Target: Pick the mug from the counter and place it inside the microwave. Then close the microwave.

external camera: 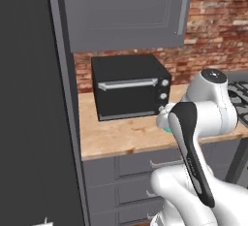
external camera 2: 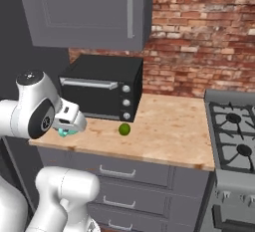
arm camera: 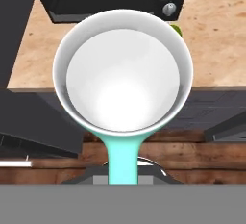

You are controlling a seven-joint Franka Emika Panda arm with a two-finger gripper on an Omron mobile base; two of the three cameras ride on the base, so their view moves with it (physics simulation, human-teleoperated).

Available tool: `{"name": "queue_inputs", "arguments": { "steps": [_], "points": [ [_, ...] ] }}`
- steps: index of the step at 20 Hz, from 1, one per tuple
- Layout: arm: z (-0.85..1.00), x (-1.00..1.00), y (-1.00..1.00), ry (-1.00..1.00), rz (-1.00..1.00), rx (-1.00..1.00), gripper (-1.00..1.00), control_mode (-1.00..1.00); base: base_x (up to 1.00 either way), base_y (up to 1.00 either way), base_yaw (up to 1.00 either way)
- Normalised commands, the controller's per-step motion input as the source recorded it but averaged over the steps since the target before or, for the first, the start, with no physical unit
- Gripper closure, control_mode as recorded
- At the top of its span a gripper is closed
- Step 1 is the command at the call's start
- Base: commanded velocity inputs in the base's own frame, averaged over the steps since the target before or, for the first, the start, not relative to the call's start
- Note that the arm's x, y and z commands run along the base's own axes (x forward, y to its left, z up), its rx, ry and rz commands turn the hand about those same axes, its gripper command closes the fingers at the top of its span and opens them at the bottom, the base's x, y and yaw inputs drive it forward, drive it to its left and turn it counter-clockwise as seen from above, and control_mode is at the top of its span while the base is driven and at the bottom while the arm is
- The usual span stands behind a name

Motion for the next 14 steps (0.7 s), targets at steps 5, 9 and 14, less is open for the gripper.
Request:
{"name": "queue_inputs", "arguments": {
  "steps": [5,9,14],
  "points": [
    [0.00,0.00,0.00,0.00,0.00,0.00,1.00,1.00,-0.31,0.00,0.04],
    [0.00,0.00,0.00,0.00,0.00,0.00,1.00,1.00,-0.53,-0.02,0.24],
    [0.00,0.00,0.00,0.00,0.00,0.00,1.00,1.00,-0.89,0.00,0.45]
  ]
}}
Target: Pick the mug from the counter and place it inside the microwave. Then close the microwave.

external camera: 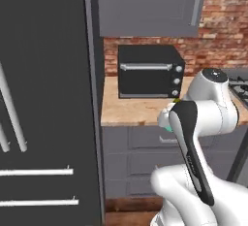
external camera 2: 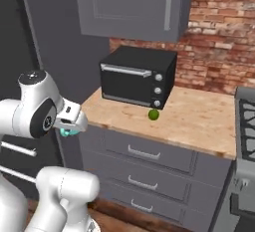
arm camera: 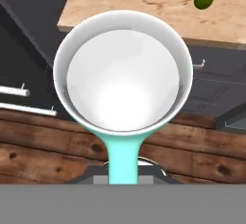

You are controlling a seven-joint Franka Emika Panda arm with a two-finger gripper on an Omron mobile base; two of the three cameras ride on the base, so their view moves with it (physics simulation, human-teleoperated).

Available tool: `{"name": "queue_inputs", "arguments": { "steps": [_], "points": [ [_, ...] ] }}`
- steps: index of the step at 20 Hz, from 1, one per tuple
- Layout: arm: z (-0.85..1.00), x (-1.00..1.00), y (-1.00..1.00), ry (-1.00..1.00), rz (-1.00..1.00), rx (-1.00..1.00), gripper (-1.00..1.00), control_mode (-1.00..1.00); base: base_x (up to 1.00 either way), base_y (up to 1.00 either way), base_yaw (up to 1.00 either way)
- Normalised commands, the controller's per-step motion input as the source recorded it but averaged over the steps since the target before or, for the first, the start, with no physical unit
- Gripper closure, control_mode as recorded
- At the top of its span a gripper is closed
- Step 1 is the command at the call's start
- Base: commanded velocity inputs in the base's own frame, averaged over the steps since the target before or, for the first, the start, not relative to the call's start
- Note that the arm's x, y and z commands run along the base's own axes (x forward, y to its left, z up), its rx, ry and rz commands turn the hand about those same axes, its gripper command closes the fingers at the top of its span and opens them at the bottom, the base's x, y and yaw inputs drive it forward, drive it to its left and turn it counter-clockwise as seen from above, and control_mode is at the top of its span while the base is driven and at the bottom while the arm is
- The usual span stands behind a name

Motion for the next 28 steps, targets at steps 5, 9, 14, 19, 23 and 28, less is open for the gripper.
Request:
{"name": "queue_inputs", "arguments": {
  "steps": [5,9,14,19,23,28],
  "points": [
    [0.00,0.00,0.00,0.00,0.00,0.00,1.00,1.00,-0.87,0.00,0.51],
    [0.00,0.00,0.00,0.00,0.00,0.00,1.00,1.00,-0.71,0.00,0.40],
    [0.00,0.00,0.00,0.00,0.00,0.00,1.00,1.00,-0.27,0.15,0.10],
    [0.00,0.00,0.00,0.00,0.00,0.00,1.00,1.00,-0.01,0.83,-0.04],
    [0.00,0.00,0.00,0.00,0.00,0.00,1.00,1.00,0.14,1.00,-0.10],
    [0.00,0.00,0.00,0.00,0.00,0.00,1.00,1.00,0.22,1.00,-0.08]
  ]
}}
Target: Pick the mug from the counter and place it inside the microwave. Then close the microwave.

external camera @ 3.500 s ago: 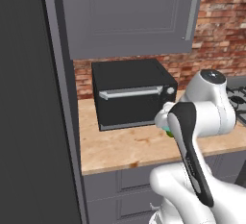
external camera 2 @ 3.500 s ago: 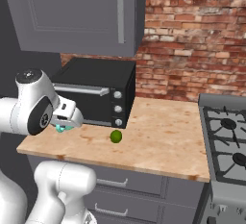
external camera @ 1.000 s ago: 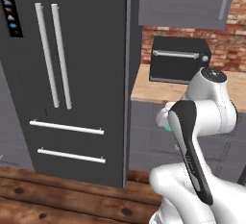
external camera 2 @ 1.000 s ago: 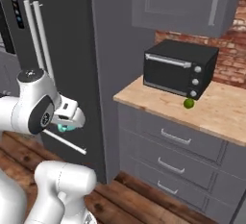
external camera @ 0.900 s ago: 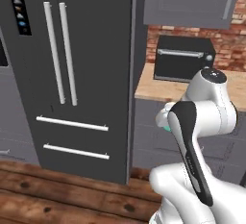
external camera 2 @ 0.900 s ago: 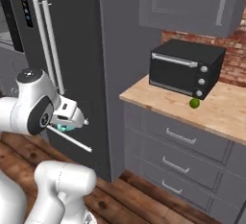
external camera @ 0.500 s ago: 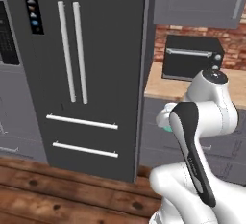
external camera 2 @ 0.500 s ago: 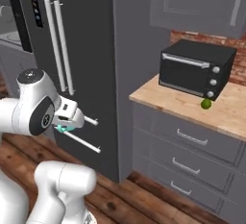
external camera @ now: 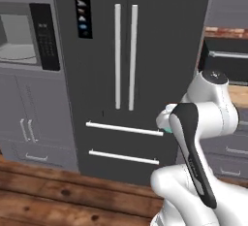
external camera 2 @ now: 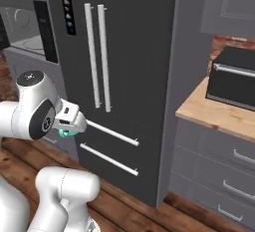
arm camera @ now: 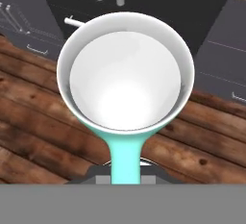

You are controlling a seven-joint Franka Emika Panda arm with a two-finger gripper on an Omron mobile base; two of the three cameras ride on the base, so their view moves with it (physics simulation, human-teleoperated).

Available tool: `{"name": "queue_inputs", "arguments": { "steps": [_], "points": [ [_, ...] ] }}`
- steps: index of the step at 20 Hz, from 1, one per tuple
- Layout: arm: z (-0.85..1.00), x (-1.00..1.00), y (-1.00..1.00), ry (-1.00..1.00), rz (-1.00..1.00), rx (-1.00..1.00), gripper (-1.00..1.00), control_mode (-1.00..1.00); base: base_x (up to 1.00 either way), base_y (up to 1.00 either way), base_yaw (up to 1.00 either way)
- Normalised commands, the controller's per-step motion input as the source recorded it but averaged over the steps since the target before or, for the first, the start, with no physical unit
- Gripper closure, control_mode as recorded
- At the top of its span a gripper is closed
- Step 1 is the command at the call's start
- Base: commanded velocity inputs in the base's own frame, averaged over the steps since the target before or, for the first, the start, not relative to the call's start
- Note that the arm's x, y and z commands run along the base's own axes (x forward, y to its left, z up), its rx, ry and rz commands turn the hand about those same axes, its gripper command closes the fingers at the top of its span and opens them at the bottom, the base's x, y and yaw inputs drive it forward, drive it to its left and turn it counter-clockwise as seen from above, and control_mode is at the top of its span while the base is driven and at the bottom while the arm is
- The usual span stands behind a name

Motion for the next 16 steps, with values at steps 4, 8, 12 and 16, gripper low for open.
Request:
{"name": "queue_inputs", "arguments": {
  "steps": [4,8,12,16],
  "points": [
    [0.00,0.00,0.00,0.00,0.00,0.00,1.00,1.00,0.13,1.00,-0.06],
    [0.00,0.00,0.00,0.00,0.00,0.00,1.00,1.00,0.19,1.00,-0.05],
    [0.00,0.00,0.00,0.00,0.00,0.00,1.00,1.00,0.23,0.92,-0.09],
    [0.00,0.00,0.00,0.00,0.00,0.00,1.00,1.00,0.16,0.80,-0.16]
  ]
}}
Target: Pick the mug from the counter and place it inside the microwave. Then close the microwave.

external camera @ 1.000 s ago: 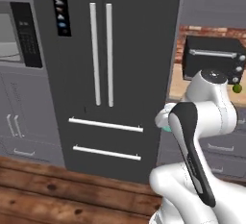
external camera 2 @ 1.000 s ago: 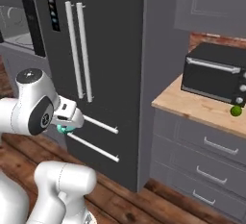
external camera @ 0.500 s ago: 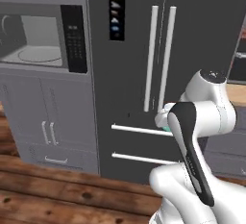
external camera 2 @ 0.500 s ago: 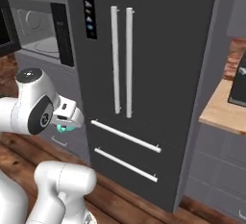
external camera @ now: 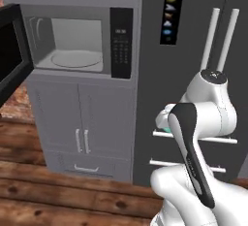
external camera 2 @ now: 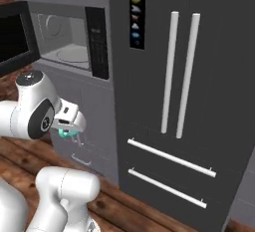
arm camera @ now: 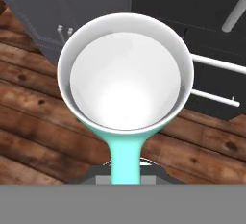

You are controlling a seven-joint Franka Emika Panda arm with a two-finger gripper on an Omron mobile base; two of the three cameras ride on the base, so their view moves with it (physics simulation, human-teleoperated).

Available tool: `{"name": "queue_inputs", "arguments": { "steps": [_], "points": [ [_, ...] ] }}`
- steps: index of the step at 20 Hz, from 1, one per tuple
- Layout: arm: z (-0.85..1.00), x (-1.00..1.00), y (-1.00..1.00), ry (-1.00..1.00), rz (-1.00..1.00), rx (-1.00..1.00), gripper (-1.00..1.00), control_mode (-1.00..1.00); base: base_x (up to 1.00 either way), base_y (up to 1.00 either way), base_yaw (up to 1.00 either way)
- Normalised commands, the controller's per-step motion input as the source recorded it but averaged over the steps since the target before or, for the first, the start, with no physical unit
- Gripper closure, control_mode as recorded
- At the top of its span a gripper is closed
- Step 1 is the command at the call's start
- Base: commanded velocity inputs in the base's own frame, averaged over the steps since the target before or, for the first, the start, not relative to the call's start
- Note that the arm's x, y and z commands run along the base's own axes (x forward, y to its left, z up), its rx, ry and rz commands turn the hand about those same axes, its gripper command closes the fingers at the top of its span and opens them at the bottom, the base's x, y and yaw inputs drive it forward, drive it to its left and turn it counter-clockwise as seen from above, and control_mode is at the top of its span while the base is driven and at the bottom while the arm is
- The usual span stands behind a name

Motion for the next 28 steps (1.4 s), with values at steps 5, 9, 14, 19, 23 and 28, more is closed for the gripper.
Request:
{"name": "queue_inputs", "arguments": {
  "steps": [5,9,14,19,23,28],
  "points": [
    [0.00,0.00,0.00,0.00,0.00,0.00,1.00,1.00,0.30,0.67,-0.25],
    [0.00,0.00,0.00,0.00,0.00,0.00,1.00,1.00,0.41,0.41,-0.37],
    [0.00,0.00,0.00,0.00,0.00,0.00,1.00,1.00,0.21,0.31,-0.40],
    [0.00,0.00,0.00,0.00,0.00,0.00,1.00,1.00,0.13,0.34,-0.30],
    [0.00,0.00,0.00,0.00,0.00,0.00,1.00,1.00,0.06,0.42,-0.17],
    [0.00,0.00,0.00,0.00,0.00,0.00,1.00,1.00,0.03,0.37,-0.04]
  ]
}}
